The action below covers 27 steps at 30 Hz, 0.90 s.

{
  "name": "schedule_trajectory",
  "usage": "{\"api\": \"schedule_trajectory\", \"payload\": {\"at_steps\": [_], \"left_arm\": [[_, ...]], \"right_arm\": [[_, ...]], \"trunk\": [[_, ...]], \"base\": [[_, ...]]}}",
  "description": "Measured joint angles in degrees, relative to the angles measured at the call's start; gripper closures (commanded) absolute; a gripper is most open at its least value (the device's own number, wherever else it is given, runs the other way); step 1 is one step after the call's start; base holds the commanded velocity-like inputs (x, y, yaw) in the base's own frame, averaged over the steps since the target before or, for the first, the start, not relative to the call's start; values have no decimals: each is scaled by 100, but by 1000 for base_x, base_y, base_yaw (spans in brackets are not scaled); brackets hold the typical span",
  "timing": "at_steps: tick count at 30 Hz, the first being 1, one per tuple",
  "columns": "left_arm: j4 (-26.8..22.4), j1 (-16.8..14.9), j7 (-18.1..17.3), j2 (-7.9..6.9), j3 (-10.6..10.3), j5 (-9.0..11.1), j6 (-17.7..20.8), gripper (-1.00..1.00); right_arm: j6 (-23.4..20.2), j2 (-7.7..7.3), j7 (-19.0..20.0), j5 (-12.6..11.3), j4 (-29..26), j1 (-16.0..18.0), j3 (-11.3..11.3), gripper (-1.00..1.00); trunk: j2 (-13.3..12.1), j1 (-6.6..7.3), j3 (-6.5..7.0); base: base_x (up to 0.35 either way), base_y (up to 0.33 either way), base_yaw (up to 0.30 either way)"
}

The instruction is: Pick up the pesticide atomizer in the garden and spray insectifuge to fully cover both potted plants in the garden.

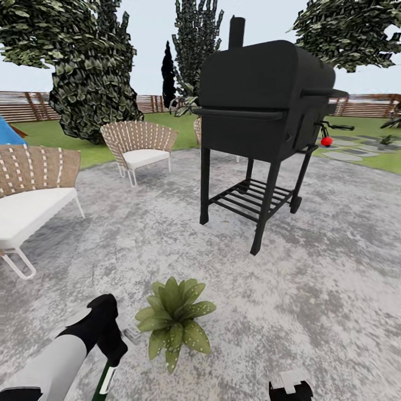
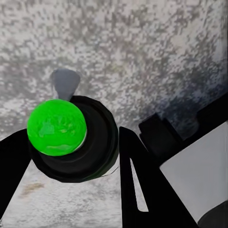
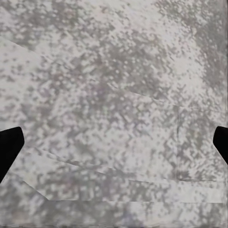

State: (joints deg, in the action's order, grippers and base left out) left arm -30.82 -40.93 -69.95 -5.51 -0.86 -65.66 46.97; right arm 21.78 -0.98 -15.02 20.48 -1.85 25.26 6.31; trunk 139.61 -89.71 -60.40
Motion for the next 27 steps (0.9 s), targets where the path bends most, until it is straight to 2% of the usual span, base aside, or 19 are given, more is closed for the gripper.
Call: {"api": "schedule_trajectory", "payload": {"at_steps": [7, 11, 16, 19, 21, 22, 24, 27], "left_arm": [[6, 59, 73, 47, 11, 6, -10, 100], [6, 60, 122, 50, 14, 7, -7, 100], [-2, 59, 158, 56, 14, -2, 1, 100], [3, 59, 448, 65, 17, 3, 8, 100], [5, 59, 511, 68, 20, 22, 14, 100], [6, 59, 548, 69, 22, 127, 13, 100], [9, 59, 558, 69, 22, 205, 11, 100], [14, 59, 564, 69, 22, 250, 9, 100]], "right_arm": [[0, 1, 0, -1, 2, 2, -1, -100], [-1, -5, 1, -1, 1, 2, 1, -100], [-2, -16, 3, 0, 4, 0, 4, -100], [-2, -9, 4, 1, 1, 0, 0, -100], [-2, -3, 4, -4, -5, 0, 0, -100], [-2, 0, 4, -7, -8, 0, 1, -100], [-2, 1, 3, -8, -9, 0, 0, -100], [-2, 1, 4, -8, -9, 0, 7, -100]], "trunk": [[0, 0, 0], [0, -3, 0], [0, -1, 0], [0, 0, 0], [0, 0, 0], [0, 0, 0], [0, 0, 0], [0, 0, 0]], "base": [[-9, 0, -33], [-206, 84, -1], [-142, 281, 0], [-13, 333, 0], [-3, 336, 0], [-1, 337, 0], [0, 337, 0], [0, 337, -21]]}}
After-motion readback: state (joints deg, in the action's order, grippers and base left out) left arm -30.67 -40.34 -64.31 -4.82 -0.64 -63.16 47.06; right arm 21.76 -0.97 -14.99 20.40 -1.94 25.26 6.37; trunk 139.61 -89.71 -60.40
